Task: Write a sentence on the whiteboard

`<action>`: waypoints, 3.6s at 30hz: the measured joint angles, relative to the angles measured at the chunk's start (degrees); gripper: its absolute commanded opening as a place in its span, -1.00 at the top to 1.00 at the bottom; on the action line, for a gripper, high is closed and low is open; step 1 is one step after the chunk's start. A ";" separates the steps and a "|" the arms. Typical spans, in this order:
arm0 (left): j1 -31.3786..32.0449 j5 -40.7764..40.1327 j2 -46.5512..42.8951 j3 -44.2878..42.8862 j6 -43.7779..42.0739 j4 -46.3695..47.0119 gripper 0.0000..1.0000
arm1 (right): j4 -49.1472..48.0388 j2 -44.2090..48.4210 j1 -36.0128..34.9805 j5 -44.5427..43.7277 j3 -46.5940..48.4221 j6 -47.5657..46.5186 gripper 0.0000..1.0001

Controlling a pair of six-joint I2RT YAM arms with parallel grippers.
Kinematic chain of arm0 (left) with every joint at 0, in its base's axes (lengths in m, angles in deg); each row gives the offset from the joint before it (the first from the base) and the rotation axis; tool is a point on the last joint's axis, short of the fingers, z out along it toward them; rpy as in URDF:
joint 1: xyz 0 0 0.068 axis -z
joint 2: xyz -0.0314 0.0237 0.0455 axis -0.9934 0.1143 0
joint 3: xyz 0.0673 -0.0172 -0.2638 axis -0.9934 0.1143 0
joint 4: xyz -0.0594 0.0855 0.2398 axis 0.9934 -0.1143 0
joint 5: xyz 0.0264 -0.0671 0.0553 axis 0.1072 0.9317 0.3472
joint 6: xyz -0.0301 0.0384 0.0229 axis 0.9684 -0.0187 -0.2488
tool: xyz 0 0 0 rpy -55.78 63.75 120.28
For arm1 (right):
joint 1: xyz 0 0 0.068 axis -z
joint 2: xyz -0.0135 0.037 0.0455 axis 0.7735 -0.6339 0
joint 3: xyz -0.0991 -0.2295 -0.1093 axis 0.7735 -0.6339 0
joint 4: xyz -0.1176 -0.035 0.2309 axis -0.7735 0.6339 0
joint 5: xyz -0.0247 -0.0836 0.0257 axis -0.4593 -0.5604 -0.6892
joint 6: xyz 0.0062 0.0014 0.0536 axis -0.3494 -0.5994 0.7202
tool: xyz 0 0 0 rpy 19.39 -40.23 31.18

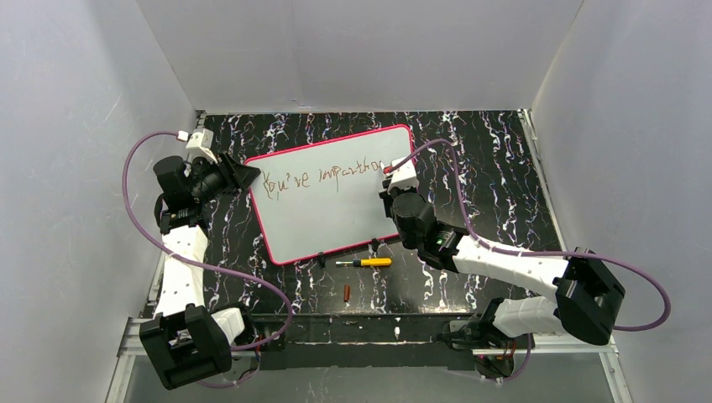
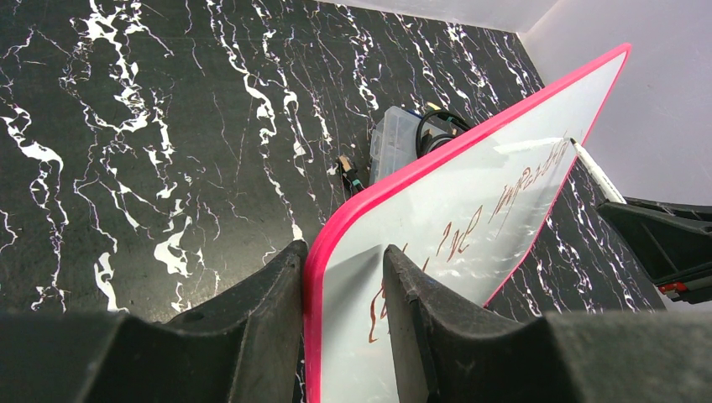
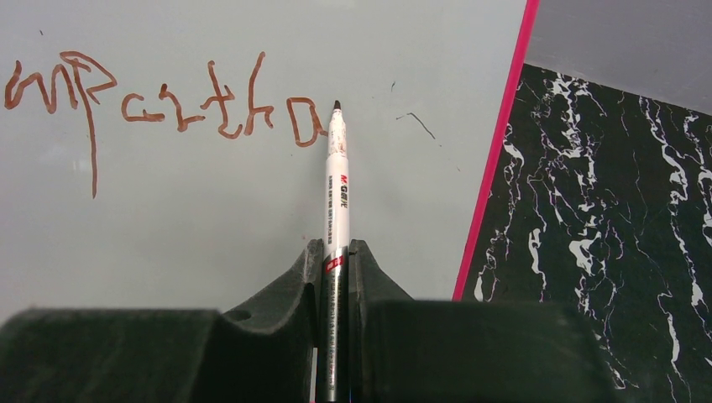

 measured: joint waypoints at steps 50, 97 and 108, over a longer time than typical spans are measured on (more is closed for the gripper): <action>0.00 0.20 0.00 0.02 0.00 0.00 0.27 | -1.49 -1.62 1.18 -1.38 0.44 0.44 0.97; 0.02 0.22 -0.37 0.02 0.00 0.02 0.27 | 0.74 2.73 4.44 3.72 -2.36 2.95 0.97; 0.02 0.22 -0.37 0.02 0.00 -0.02 0.27 | 0.26 2.25 4.81 3.65 -2.27 3.06 0.97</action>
